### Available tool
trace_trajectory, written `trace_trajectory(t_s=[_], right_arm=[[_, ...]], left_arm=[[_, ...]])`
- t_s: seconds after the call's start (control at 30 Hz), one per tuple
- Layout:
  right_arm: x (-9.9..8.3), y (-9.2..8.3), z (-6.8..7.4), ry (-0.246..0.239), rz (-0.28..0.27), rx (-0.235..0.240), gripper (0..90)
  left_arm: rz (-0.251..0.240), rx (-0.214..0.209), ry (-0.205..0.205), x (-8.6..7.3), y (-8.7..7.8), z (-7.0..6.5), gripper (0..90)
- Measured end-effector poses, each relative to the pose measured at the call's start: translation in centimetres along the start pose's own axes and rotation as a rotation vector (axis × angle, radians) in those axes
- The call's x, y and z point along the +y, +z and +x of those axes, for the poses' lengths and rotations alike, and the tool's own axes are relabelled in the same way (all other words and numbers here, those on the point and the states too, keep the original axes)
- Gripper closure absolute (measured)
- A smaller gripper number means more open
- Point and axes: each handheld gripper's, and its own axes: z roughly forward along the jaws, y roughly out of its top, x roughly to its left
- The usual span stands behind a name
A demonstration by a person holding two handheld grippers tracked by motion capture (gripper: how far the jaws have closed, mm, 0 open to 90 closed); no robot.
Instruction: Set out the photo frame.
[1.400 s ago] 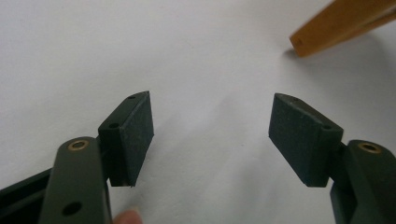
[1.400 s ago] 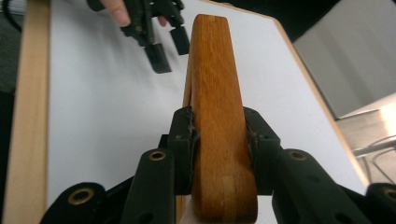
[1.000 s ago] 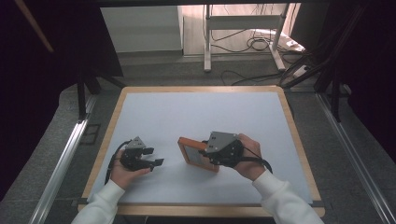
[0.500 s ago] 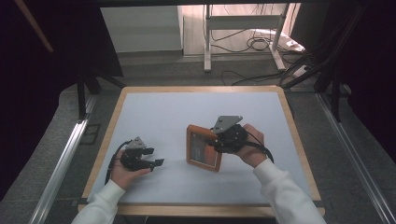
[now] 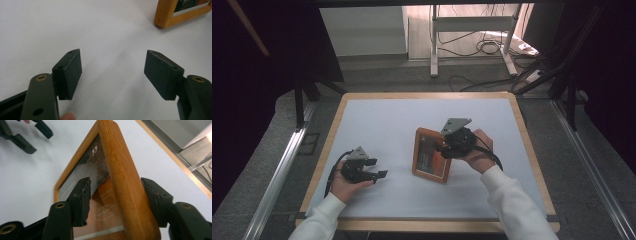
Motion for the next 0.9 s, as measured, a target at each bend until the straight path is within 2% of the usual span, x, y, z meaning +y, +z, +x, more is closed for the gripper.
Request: trace_trajectory(t_s=[0.1, 0.3, 0.4, 0.5, 0.67, 0.9], right_arm=[[-0.1, 0.1, 0.1, 0.016, -0.014, -0.032, 39.4], [0.1, -0.5, 0.4, 0.056, -0.078, -0.094, 25.5], [0.0, -1.2, 0.6, 0.104, -0.117, -0.122, 21.9], [-0.4, -2.2, 0.7, 0.151, -0.152, -0.121, 21.4], [-2.7, -3.6, 0.8, 0.245, -0.156, -0.101, 21.4], [-6.5, -5.1, 1.7, 0.315, -0.159, -0.100, 22.6]], left_arm=[[0.000, 0.000, 0.000, 0.0, 0.0, 0.0, 30.3], [-0.003, -0.004, -0.001, 0.0, 0.0, -0.1, 30.2], [-0.004, -0.003, 0.000, 0.0, -0.1, -0.1, 30.1], [-0.006, -0.003, 0.000, 0.0, -0.1, -0.1, 30.1], [-0.004, -0.007, 0.002, 0.1, -0.1, -0.2, 30.2], [-0.007, -0.003, 0.009, 0.2, 0.0, -0.4, 30.2]])
